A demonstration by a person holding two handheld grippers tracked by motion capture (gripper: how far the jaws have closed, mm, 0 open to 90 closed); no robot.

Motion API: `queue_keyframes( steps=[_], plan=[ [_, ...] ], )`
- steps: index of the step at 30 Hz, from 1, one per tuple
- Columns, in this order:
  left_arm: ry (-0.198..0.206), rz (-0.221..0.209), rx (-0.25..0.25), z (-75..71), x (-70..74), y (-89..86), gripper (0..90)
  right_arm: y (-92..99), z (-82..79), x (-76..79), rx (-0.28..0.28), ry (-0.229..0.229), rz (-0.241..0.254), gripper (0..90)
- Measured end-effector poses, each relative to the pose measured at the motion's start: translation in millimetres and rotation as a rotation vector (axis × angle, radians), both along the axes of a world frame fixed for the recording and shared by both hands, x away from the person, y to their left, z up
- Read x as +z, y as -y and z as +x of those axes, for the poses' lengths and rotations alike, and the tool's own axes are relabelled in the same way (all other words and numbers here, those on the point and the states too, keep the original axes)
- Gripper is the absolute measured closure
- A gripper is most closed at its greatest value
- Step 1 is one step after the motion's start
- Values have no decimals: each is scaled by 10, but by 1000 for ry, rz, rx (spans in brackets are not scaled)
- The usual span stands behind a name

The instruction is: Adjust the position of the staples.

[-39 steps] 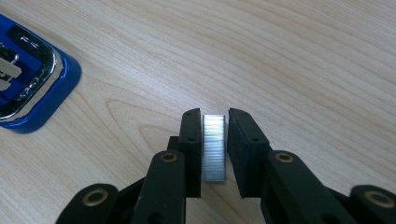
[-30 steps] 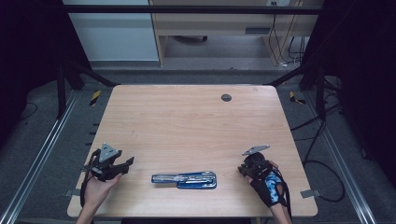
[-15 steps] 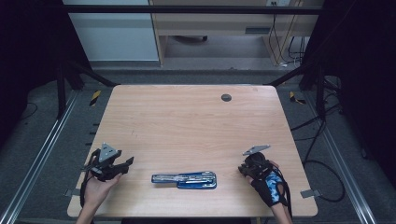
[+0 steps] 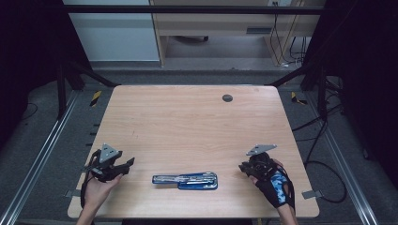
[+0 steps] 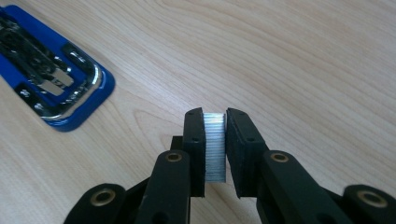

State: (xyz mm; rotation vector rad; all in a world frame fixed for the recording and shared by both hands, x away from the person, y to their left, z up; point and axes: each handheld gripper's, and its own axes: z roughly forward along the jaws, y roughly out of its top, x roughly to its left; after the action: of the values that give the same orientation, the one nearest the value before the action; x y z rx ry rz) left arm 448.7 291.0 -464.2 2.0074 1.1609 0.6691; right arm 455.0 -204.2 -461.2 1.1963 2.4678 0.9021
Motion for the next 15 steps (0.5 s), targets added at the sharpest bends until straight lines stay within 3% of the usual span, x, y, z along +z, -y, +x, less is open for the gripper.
queue_keyframes(
  steps=[15],
  plan=[
    [-7,-5,1,14,-12,-22,423,-30,16,282,134,82,74,786]
  ],
)
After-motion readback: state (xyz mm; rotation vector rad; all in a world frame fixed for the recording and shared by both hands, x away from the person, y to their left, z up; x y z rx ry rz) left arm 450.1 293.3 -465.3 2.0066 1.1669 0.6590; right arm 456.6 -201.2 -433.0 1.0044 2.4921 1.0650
